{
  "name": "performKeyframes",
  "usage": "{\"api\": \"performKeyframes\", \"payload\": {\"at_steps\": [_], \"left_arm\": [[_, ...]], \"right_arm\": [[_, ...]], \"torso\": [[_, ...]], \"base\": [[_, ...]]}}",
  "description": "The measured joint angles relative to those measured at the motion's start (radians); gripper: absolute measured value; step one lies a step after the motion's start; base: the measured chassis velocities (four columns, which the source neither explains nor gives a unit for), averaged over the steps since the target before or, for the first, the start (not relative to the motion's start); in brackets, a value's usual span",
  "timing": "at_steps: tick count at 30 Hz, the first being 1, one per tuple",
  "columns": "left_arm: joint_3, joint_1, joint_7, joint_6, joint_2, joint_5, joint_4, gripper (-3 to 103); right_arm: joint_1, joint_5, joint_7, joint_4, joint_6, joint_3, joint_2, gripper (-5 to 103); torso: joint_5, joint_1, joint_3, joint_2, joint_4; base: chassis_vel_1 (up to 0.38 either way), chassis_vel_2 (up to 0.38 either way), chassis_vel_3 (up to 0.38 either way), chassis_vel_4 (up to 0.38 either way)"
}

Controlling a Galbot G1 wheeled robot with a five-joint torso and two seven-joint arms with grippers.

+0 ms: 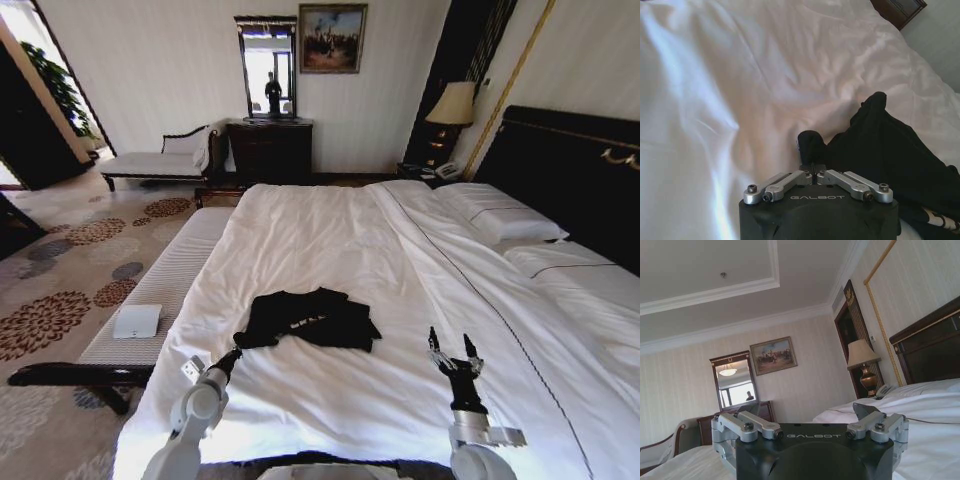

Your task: Fold the clothes on the bed.

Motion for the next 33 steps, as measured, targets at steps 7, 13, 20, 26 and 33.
{"api": "performKeyframes", "payload": {"at_steps": [7, 13, 20, 26, 33], "left_arm": [[-0.02, 0.049, 0.001, 0.004, 0.012, 0.018, -0.015, 0], [-0.005, 0.069, 0.022, -0.007, 0.022, 0.103, -0.053, 0], [0.01, 0.084, 0.12, -0.059, 0.06, 0.197, -0.184, 19], [-0.018, -0.027, 0.074, 0.011, 0.06, 0.1, -0.18, 41], [0.011, -0.324, -0.087, 0.207, 0.034, -0.014, 0.043, 62]], "right_arm": [[0.014, 0.006, 0.0, -0.015, 0.005, -0.005, -0.004, 100], [0.024, 0.018, -0.001, -0.023, 0.01, -0.006, -0.012, 100], [0.031, 0.041, -0.001, -0.03, 0.018, 0.001, -0.026, 100], [0.04, 0.053, -0.001, -0.037, 0.021, 0.003, -0.037, 100], [0.046, 0.055, 0.002, -0.039, 0.021, -0.003, -0.041, 100]], "torso": [[-0.0001, 0.0, 0.0, 0.0, 0.0001], [-0.0001, 0.0, 0.0, 0.0, 0.0003], [0.0001, 0.0, 0.0, 0.0, 0.0003], [0.0, 0.0, 0.0, 0.0, 0.0003], [-0.0002, 0.0, 0.0, 0.0, -0.0001]], "base": [[0.0, 0.0, 0.0, 0.0], [0.0, 0.0, 0.0, 0.0], [0.0, 0.0, 0.0, 0.0], [0.0, 0.0, 0.0, 0.0], [0.0, 0.0, 0.0, 0.0]]}}
